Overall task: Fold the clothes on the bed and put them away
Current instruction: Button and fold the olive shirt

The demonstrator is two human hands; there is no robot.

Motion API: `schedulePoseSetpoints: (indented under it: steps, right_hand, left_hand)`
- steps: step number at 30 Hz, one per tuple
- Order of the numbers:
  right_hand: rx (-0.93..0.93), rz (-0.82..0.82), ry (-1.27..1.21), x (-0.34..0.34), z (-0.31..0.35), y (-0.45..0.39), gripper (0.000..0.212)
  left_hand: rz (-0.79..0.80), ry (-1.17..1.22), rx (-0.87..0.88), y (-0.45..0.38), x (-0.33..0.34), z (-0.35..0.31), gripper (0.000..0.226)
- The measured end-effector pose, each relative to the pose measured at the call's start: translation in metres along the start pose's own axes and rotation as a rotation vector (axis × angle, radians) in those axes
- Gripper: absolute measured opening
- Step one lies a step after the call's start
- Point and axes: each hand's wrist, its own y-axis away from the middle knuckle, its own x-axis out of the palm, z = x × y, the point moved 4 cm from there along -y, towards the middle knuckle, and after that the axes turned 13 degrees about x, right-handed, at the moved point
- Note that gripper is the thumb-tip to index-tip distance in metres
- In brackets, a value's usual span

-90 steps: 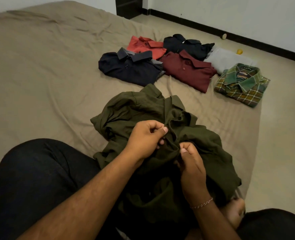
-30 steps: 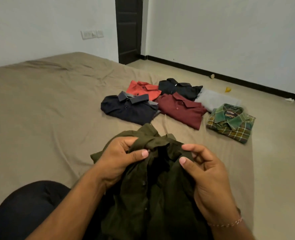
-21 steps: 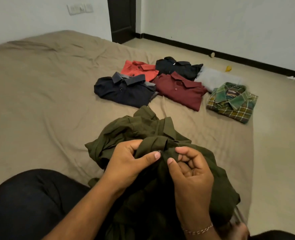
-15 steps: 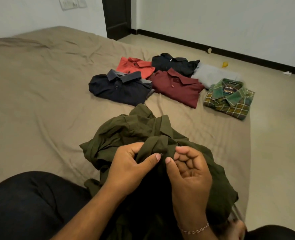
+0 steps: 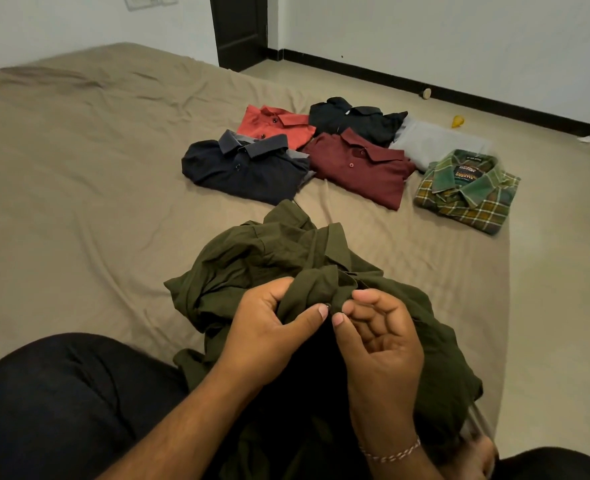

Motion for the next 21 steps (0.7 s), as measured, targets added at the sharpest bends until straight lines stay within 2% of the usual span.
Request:
schedulePoseSetpoints:
  steps: [7, 13, 17, 21]
  right_hand:
    - [0.005, 0.027, 0.019, -0.0049, -0.0046, -0.0055, 0.027]
    - [-0.007, 0.077, 0.016, 0.0002, -0.0068, -0.0013, 0.048]
    - [-0.066, 0.053, 0.103, -0.0007, -0.0077, -0.0012, 0.054]
    - [-0.124, 0.056, 0.233, -0.0011, -0.0094, -0.002, 0.058]
  left_hand:
    - [0.01, 0.046, -0.029, 0.0, 0.0, 0.0011, 0.009]
    - [0.01, 0.085, -0.105, 0.0016, 0.0008, 0.0031, 0.009]
    - [0.082, 0.011, -0.1, 0.0006, 0.0029, 0.0061, 0.013]
    - [0.115, -0.166, -0.041, -0.0012, 0.0028, 0.007, 0.015]
